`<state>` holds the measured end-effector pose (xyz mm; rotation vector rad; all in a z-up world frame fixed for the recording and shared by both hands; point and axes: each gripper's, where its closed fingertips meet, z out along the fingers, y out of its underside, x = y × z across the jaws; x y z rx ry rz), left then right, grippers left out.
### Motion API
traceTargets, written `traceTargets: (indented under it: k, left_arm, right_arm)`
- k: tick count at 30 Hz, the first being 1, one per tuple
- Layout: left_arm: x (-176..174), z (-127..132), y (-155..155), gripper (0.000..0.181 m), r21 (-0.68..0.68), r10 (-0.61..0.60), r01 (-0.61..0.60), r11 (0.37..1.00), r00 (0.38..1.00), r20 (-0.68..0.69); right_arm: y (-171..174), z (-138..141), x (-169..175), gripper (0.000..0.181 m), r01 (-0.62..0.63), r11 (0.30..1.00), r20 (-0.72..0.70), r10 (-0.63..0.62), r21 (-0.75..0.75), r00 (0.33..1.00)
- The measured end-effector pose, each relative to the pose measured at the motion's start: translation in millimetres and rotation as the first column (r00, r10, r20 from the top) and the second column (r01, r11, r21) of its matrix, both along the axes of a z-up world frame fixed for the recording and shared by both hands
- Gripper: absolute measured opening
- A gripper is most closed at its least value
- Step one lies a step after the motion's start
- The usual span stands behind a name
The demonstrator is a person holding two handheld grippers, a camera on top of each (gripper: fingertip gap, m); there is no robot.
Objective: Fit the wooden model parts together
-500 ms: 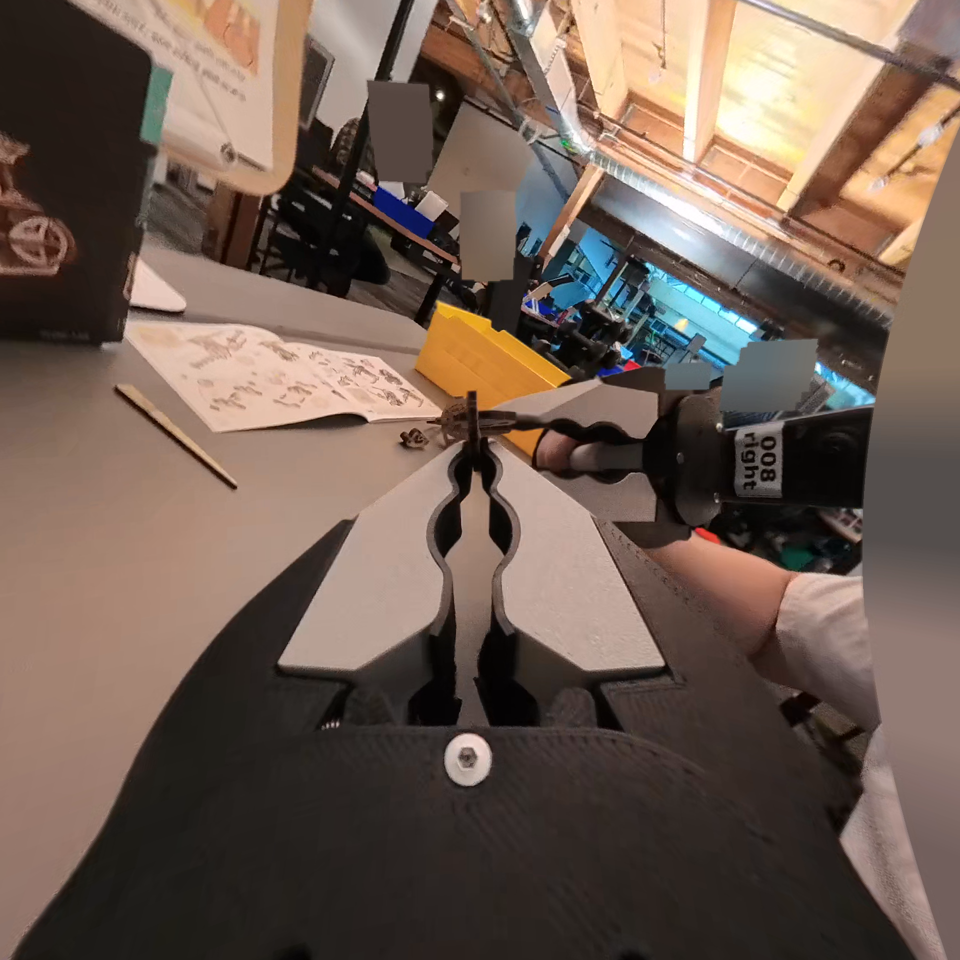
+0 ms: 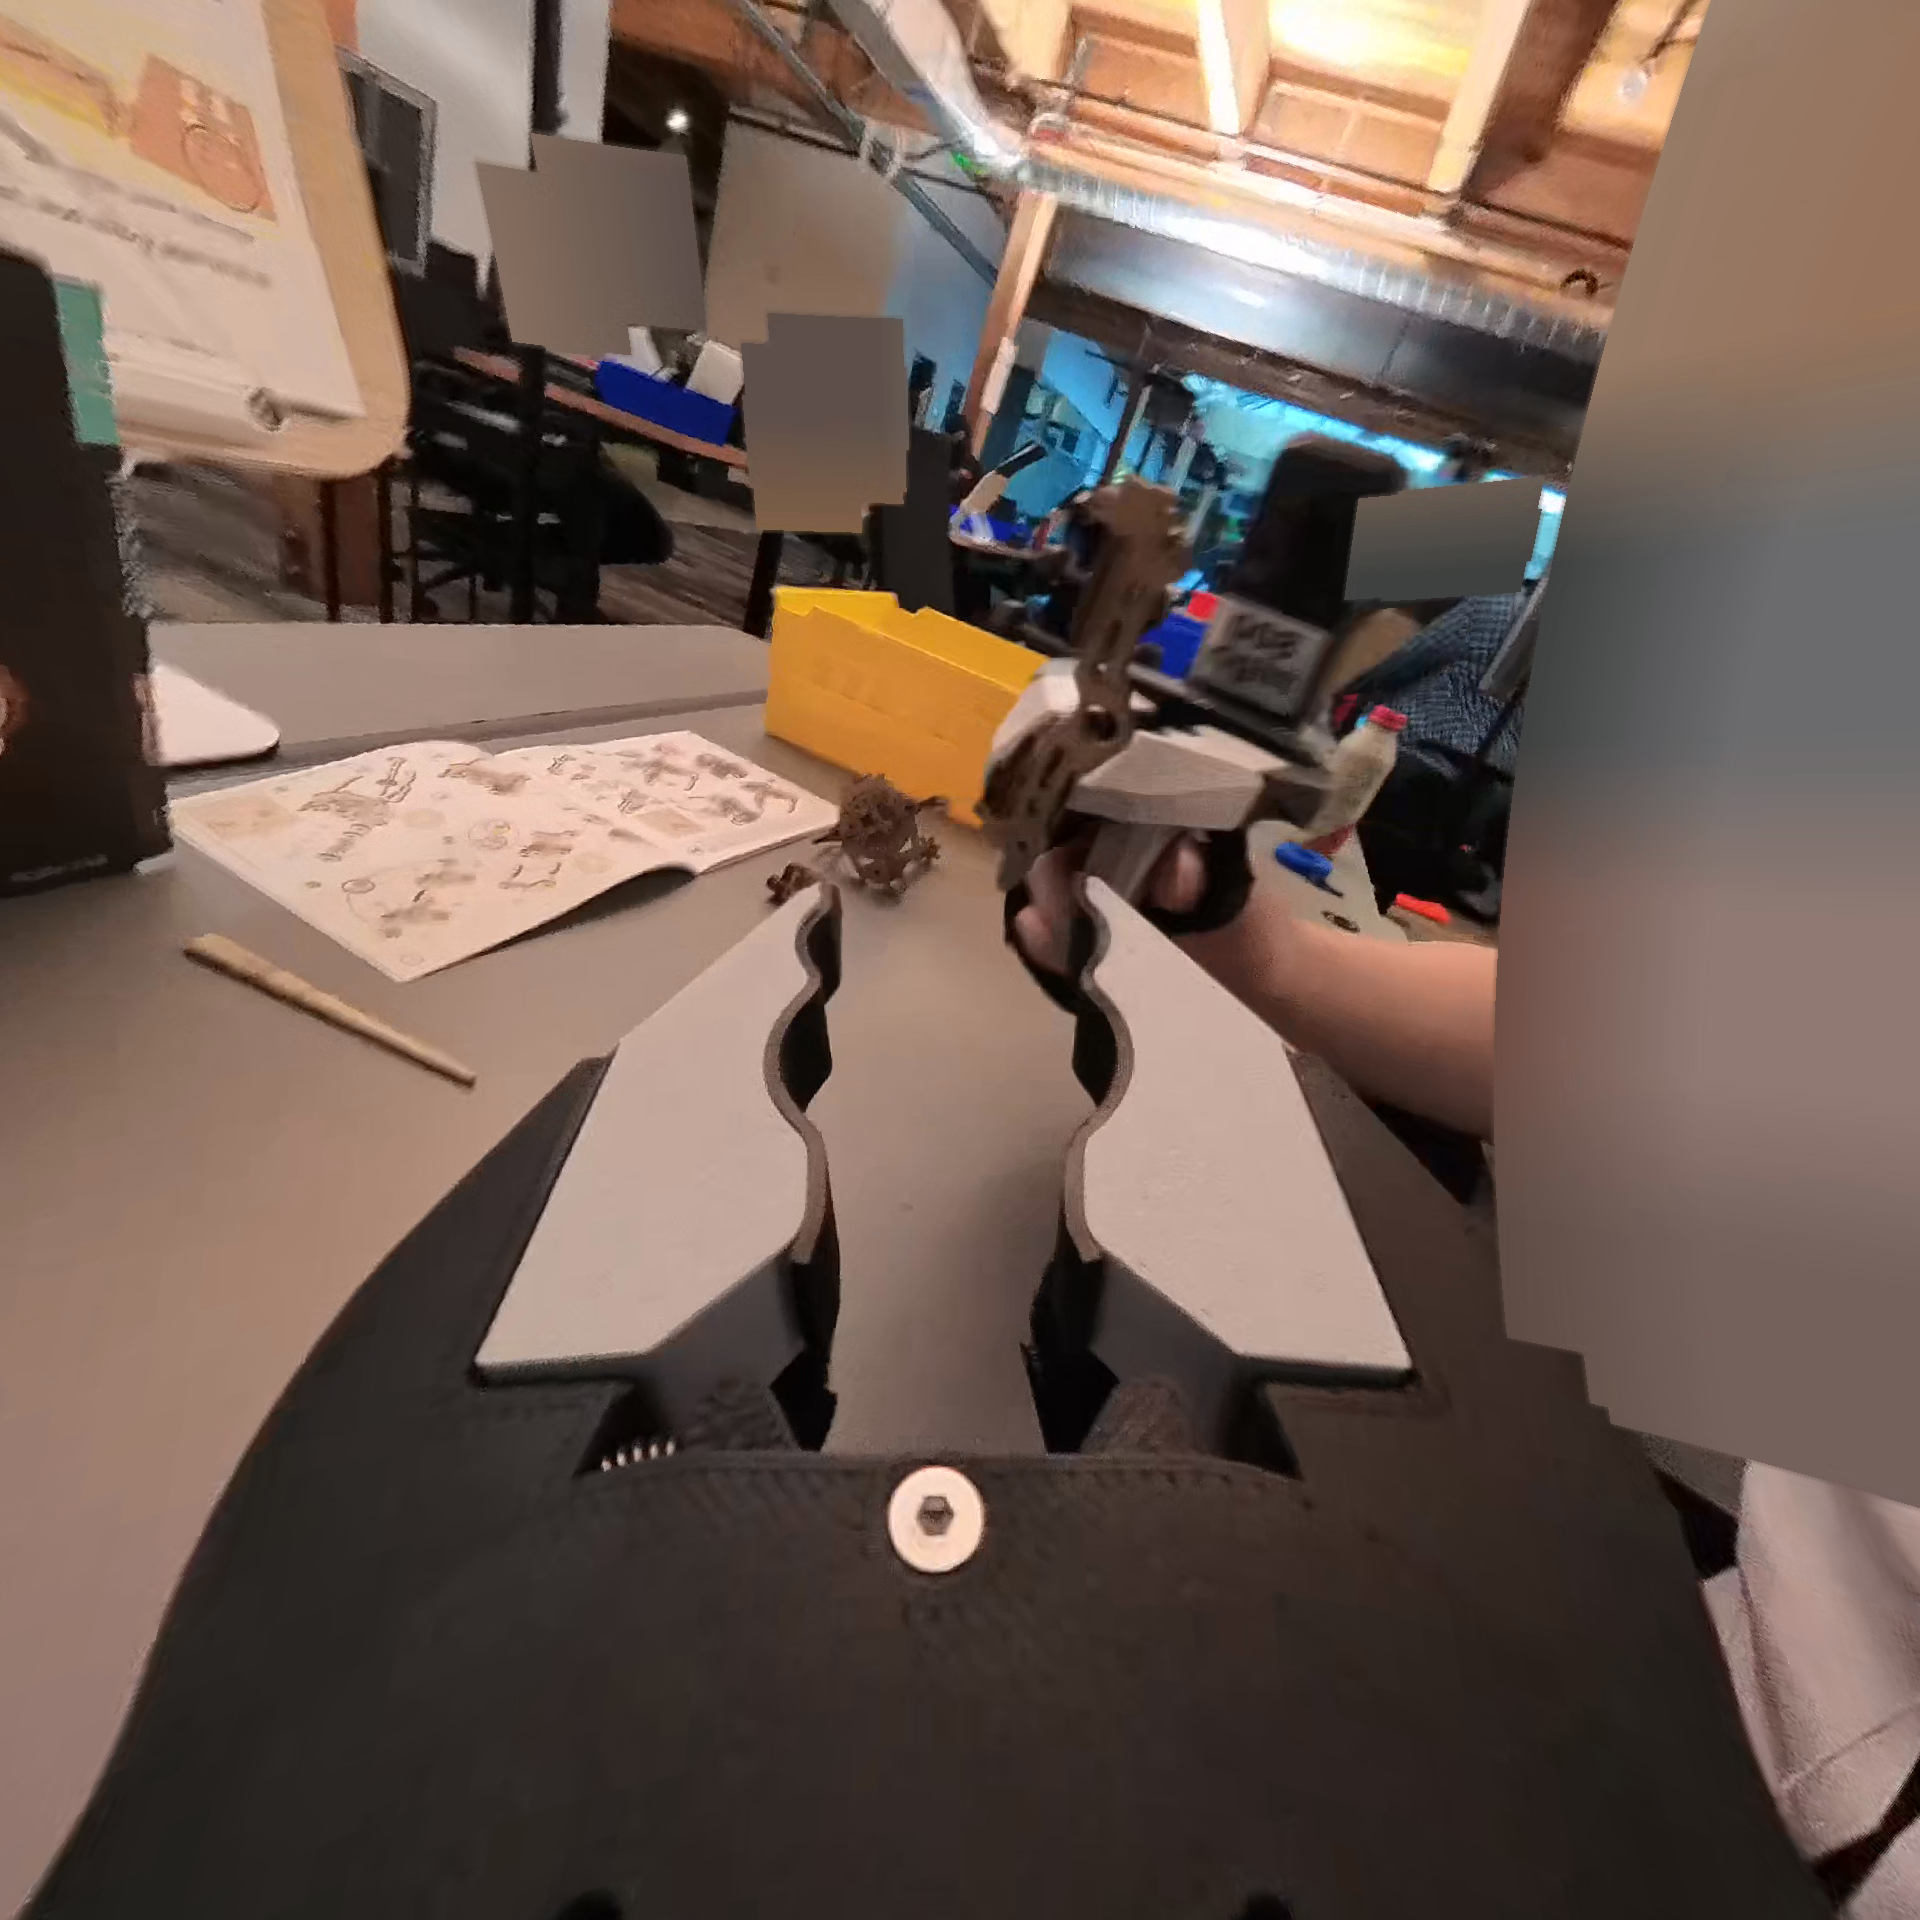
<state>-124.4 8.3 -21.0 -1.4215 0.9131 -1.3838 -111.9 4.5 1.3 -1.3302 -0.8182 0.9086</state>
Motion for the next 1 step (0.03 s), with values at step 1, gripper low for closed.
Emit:
traceTargets:
  k: [1]
  left_arm:
    - [-0.2,6.5,-6.1,0.042,0.028,-0.036,0.036,0.999,0.999,0.027]
  right_arm:
    - [-2.0,3.0,1.4,0.011,-0.049,0.998,-0.068,0.046,-0.042,0.997]
